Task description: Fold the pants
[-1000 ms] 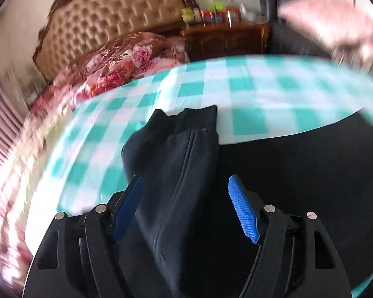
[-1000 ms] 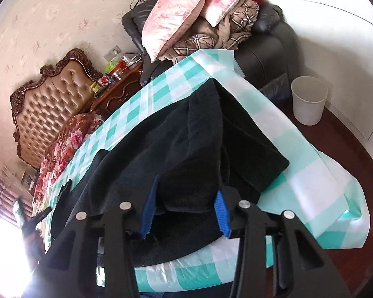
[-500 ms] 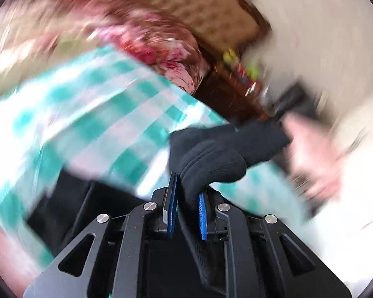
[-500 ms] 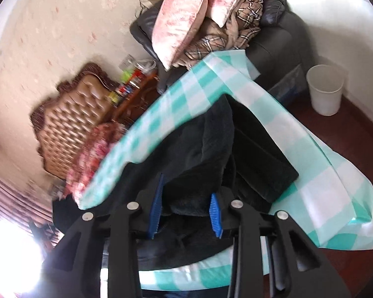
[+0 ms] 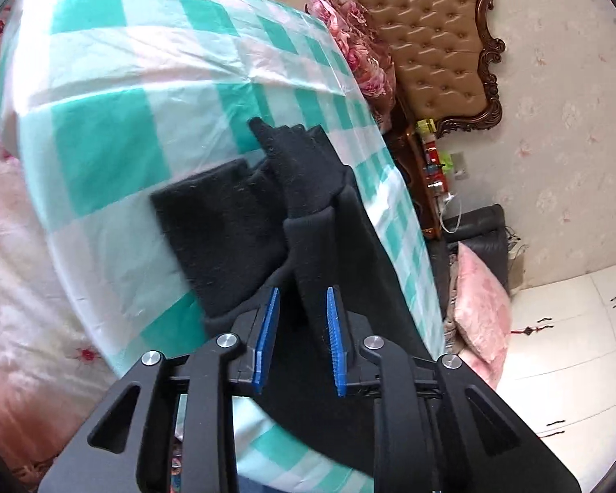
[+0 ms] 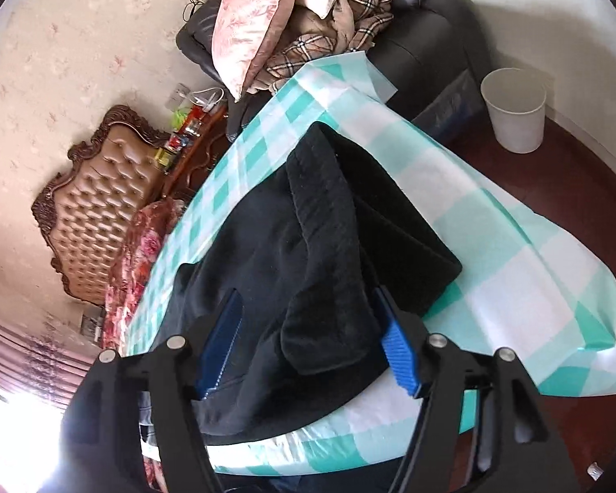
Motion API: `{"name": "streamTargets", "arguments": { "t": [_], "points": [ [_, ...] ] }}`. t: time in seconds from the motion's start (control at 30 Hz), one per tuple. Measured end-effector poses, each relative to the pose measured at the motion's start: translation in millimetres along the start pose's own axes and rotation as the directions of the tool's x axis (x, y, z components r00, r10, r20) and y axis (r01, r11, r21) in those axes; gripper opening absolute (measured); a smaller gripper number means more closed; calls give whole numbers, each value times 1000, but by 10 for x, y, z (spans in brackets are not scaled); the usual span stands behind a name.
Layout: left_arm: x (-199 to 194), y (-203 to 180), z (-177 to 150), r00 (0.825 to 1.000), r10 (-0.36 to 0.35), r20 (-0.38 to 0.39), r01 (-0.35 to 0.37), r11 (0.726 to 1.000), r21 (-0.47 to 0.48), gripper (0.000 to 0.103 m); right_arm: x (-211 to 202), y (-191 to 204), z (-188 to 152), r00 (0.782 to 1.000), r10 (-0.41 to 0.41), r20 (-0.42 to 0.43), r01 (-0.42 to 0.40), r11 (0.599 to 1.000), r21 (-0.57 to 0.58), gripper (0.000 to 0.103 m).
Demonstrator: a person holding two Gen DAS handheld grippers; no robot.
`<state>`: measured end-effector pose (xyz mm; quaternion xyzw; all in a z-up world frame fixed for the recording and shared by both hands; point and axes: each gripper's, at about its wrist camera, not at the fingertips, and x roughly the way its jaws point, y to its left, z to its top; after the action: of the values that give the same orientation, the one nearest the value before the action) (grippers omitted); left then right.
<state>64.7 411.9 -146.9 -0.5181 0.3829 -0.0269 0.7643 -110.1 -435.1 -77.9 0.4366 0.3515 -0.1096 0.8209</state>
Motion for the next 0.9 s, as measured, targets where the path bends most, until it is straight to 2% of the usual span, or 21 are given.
{"name": "streamTargets", "arguments": {
  "t": [0.13, 0.2, 0.33, 0.43, 0.5, 0.53, 0.6, 0.73, 0.77, 0.8, 0.83, 0.9],
  "points": [
    [111, -45, 34, 1000, 15, 16, -15, 1000, -1, 36, -56, -46, 4, 1000, -25, 5, 25, 1000, 13, 70],
    [120, -72, 75, 997, 55, 45, -56, 998, 4, 38, -137, -68, 11, 998, -60, 18, 60, 998, 8, 71],
    [248, -72, 188, 996, 70, 47, -70, 997, 16, 38, -318, -43, -40, 997, -68, 35, 69, 997, -22, 72],
    [328, -104, 239, 995, 81, 51, -82, 996, 32, 38, -301, -28, -120, 998, -57, -4, 57, 998, -34, 72],
    [339, -146, 253, 995, 80, 53, -83, 995, 49, 36, -231, -27, -173, 999, -32, -41, 31, 999, -31, 72],
    [347, -161, 256, 997, 70, 46, -72, 996, 56, 22, -166, -18, -202, 998, -19, -59, 18, 999, -27, 72],
    [362, -170, 265, 996, 84, 38, -86, 994, 69, 15, -40, -5, -223, 996, -17, -82, 15, 1000, -26, 72],
    [371, -101, 293, 997, 68, 19, -69, 996, 47, 14, 159, 38, -255, 995, -8, -99, 4, 999, -35, 72],
    [364, -76, 308, 998, 57, 14, -58, 998, 39, 14, 185, 68, -258, 996, -14, -91, 10, 999, -49, 58],
    [359, -69, 318, 999, 53, 12, -53, 998, 38, 14, 208, 101, -255, 996, -30, -85, 25, 998, -64, 26],
    [347, -66, 325, 999, 47, 10, -47, 998, 38, 13, 224, 136, -240, 996, -30, -83, 24, 997, -71, 15],
    [307, -83, 340, 999, 37, 11, -38, 999, 37, 11, 166, 312, -185, 999, -22, -48, 16, 992, -126, 11]
  ]
}}
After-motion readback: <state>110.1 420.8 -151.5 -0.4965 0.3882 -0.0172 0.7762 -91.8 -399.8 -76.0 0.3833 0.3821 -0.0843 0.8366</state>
